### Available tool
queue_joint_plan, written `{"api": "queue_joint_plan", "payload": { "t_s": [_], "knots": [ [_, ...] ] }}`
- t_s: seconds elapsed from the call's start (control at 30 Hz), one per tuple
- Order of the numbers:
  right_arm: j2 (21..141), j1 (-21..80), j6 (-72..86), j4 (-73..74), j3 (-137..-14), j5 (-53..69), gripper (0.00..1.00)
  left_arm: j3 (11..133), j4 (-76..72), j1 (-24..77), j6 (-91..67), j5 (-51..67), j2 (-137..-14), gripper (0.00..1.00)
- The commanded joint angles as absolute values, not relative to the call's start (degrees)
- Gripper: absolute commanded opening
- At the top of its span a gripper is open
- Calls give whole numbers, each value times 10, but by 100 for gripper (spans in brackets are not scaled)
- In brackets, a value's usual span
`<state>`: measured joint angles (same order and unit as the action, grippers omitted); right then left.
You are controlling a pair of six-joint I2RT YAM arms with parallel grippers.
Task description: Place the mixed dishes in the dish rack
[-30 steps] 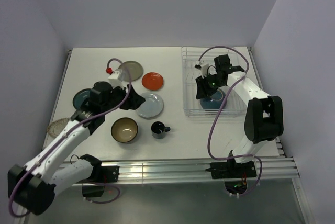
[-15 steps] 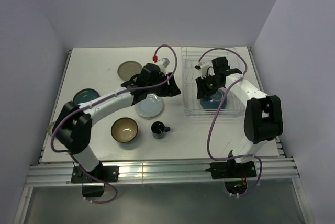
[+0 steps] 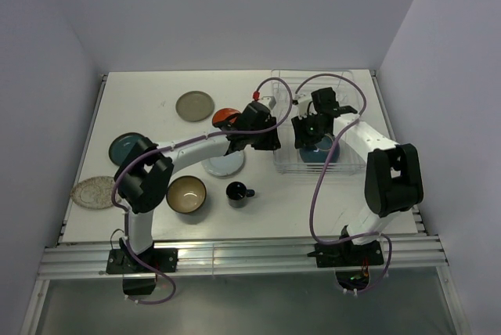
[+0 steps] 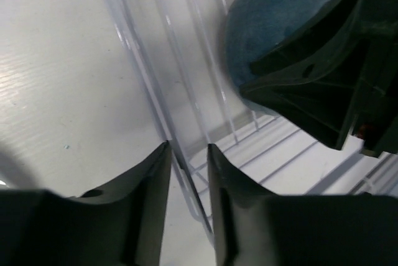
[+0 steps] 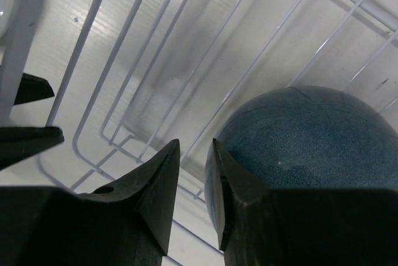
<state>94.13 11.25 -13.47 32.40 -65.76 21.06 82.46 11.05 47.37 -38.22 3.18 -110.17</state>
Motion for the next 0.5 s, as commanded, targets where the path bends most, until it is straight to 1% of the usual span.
{"api": "queue_joint_plan", "payload": {
  "t_s": [0.0,0.1,0.23,0.47],
  "knots": [
    [911,128,-103,296,-650,139,34,853,124,481,-367,-15,-1109,33],
    [911,134,-90,296,-649,91,28,856,125,485,-363,-23,-1113,30],
    [909,132,-88,311,-641,13,28,858,120,487,-360,-21,-1115,26],
    [886,98,-104,330,-618,-16,27,846,105,487,-361,-14,-1114,25]
  ]
}}
